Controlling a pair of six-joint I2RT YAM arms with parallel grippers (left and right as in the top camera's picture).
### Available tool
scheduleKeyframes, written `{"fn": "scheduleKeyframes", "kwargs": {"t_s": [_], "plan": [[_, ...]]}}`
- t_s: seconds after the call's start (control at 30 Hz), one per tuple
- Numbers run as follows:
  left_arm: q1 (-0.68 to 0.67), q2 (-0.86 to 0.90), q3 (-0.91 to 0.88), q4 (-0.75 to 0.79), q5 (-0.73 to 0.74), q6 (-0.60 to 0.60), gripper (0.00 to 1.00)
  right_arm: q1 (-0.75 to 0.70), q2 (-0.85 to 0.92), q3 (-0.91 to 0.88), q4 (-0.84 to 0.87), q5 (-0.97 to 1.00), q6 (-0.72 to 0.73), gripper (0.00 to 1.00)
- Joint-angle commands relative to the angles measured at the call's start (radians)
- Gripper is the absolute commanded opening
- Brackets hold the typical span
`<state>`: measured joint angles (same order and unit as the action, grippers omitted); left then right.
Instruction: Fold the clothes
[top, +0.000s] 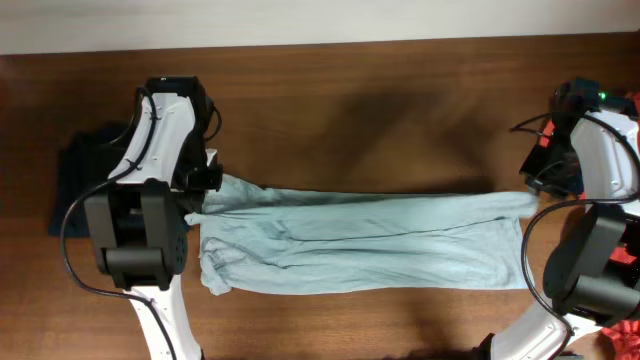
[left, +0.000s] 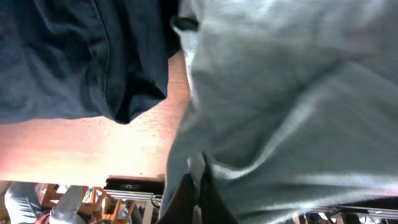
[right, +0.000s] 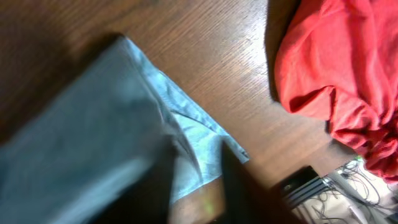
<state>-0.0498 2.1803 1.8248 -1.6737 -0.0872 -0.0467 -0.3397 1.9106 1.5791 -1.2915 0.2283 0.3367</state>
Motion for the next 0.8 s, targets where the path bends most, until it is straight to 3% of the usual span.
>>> {"fn": "scheduleKeyframes", "kwargs": {"t_s": [0.0, 0.1, 0.3, 0.57, 0.73, 0.77], "plan": [[0.007, -0.028, -0.002, 0.014, -0.015, -0.010, 0.04, -0.004, -0.005, 0.002, -0.012, 0.032, 0.018, 0.49], [0.014, -0.050, 0.006, 0.015, -0.015, -0.010, 0.25, -0.004, -0.005, 0.004, -0.013, 0.035, 0.021, 0.50], [0.023, -0.145, 0.039, 0.000, -0.014, -0.010, 0.53, -0.002, -0.057, 0.011, -0.018, 0.010, 0.038, 0.50], [0.022, -0.340, 0.109, 0.039, -0.014, -0.010, 0.49, -0.001, -0.229, 0.011, 0.020, -0.457, -0.215, 0.50], [0.022, -0.511, 0.110, 0.165, 0.004, -0.010, 0.48, -0.001, -0.354, 0.011, 0.032, -0.582, -0.294, 0.51], [0.020, -0.539, 0.110, 0.190, 0.012, -0.010, 0.48, -0.001, -0.379, 0.011, 0.036, -0.606, -0.303, 0.55]]}}
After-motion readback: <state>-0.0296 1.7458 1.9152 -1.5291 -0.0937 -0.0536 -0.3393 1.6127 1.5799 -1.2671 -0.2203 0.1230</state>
